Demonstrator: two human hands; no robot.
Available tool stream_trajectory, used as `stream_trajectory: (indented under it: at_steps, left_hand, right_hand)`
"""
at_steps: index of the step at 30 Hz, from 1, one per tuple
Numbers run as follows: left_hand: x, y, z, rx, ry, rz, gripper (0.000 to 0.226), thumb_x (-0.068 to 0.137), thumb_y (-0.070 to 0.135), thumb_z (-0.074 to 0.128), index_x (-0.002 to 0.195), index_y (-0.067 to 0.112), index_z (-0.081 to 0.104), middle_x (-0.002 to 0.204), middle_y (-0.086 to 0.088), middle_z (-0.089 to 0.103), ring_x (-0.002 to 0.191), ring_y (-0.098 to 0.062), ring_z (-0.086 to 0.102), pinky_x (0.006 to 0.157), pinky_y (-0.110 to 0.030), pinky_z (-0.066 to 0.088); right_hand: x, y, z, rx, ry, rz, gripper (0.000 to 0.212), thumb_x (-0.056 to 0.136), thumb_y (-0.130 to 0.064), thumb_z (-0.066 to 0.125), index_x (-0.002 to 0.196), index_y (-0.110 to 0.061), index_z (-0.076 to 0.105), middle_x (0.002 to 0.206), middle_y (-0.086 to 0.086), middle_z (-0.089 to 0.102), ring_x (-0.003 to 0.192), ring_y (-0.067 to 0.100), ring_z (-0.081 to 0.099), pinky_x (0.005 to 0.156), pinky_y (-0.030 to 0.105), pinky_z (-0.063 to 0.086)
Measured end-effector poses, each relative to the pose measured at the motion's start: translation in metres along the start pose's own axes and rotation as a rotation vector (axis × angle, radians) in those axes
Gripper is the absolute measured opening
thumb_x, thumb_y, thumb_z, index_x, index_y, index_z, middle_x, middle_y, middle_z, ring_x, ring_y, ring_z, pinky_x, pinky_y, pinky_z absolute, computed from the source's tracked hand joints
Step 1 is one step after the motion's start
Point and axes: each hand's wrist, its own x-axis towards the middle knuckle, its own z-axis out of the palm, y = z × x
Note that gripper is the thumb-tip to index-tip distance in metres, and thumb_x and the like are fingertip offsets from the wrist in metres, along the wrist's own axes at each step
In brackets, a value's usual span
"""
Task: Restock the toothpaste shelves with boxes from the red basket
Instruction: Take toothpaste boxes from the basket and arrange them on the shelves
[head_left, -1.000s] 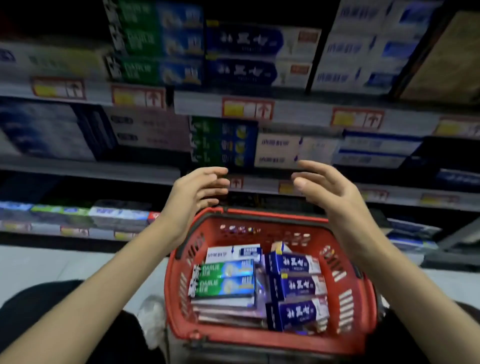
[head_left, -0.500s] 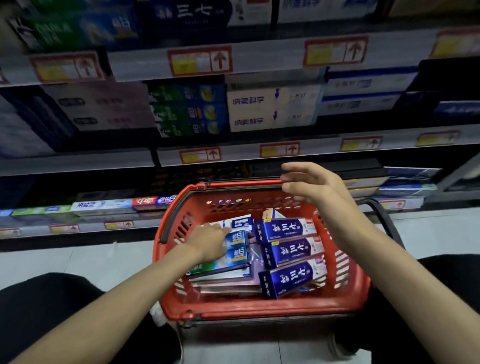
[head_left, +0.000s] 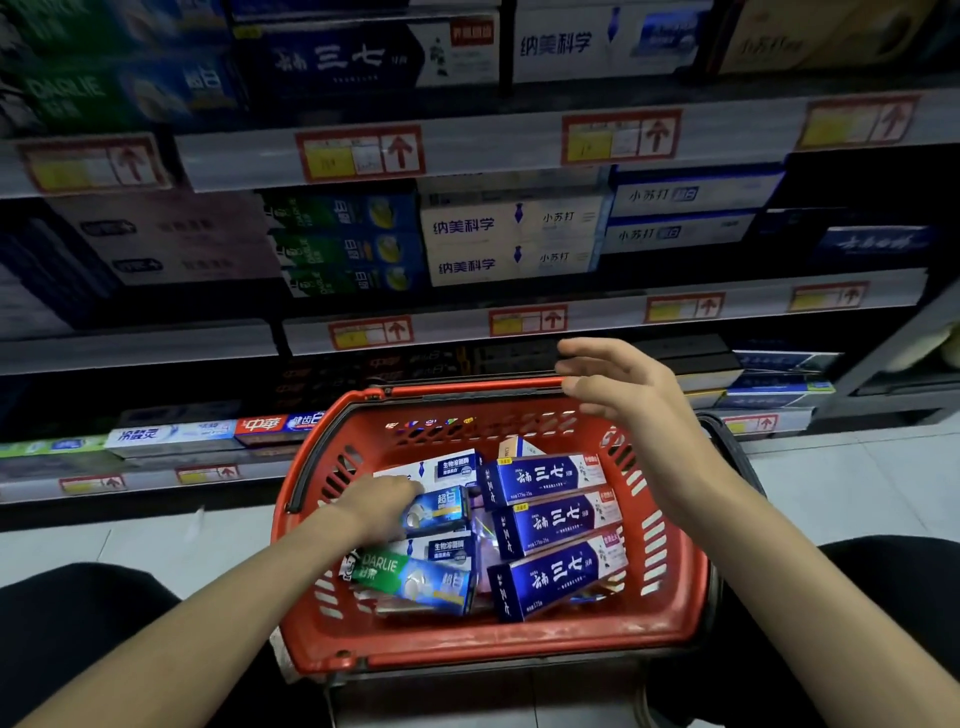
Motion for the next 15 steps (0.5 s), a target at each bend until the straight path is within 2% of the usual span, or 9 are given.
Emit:
stream_trajectory:
  at_steps: [2,4,7,10,11,13,15]
  left_hand:
    - [-0.001,0.003,0.002,0.085,0.039,0.007,0.034,0.093,0.028,0.063,0.126,0.020,0.056,0.126,-0.001,0.065,0.118,-0.024,0.063,0.094,-0.039,0.047]
    - [-0.004,0.005,0.000,0.098,0.047,0.006,0.030,0.097,0.027,0.059,0.124,0.017,0.055,0.127,-0.004,0.063,0.116,-0.027,0.063,0.091,-0.039,0.046]
    - [-0.013,0.008,-0.013,0.079,0.053,-0.009,0.031,0.098,0.020,0.057,0.128,0.012,0.053,0.130,-0.009,0.058,0.116,-0.031,0.062,0.092,-0.041,0.045]
    - [-0.030,0.007,-0.035,0.037,0.082,-0.021,0.036,0.097,0.021,0.059,0.132,0.014,0.053,0.129,-0.006,0.055,0.127,-0.027,0.054,0.116,-0.050,0.029]
    - [-0.039,0.006,-0.045,0.029,0.101,-0.023,0.038,0.097,0.023,0.059,0.133,0.015,0.052,0.129,-0.005,0.054,0.130,-0.025,0.051,0.119,-0.051,0.024]
    - [-0.059,0.004,-0.065,0.030,0.174,-0.011,0.045,0.098,0.030,0.058,0.140,0.019,0.047,0.131,-0.004,0.052,0.132,-0.025,0.048,0.118,-0.047,0.026]
    - [-0.084,0.004,-0.082,0.027,0.281,0.015,0.053,0.101,0.038,0.055,0.148,0.021,0.037,0.130,-0.003,0.048,0.124,-0.027,0.052,0.107,-0.041,0.035]
  right_hand:
    - [-0.002,0.000,0.000,0.000,0.002,0.000,0.031,0.091,-0.014,0.070,0.117,-0.030,0.072,0.112,-0.008,0.075,0.105,0.001,0.068,0.086,0.026,0.049]
    - [-0.003,0.001,0.001,-0.001,0.009,0.002,0.031,0.091,-0.014,0.069,0.117,-0.031,0.072,0.112,-0.009,0.075,0.105,0.001,0.068,0.085,0.026,0.049]
    - [-0.005,0.002,0.003,-0.006,0.009,0.012,0.031,0.092,-0.013,0.069,0.118,-0.031,0.072,0.112,-0.008,0.075,0.104,0.001,0.068,0.084,0.025,0.048]
    - [-0.005,0.004,0.007,-0.023,-0.012,0.043,0.029,0.092,-0.015,0.070,0.117,-0.031,0.071,0.112,-0.008,0.074,0.099,-0.002,0.068,0.083,0.023,0.047]
    - [-0.005,0.005,0.009,-0.036,-0.017,0.065,0.028,0.092,-0.017,0.070,0.117,-0.030,0.071,0.111,-0.008,0.074,0.098,0.000,0.068,0.082,0.023,0.047]
    - [-0.004,0.010,0.014,-0.084,-0.020,0.118,0.023,0.092,-0.020,0.072,0.114,-0.028,0.070,0.109,-0.006,0.074,0.101,0.006,0.068,0.083,0.025,0.047]
    - [-0.004,0.015,0.019,-0.159,-0.028,0.164,0.022,0.092,-0.030,0.074,0.113,-0.030,0.069,0.109,-0.008,0.073,0.106,0.009,0.067,0.088,0.029,0.049]
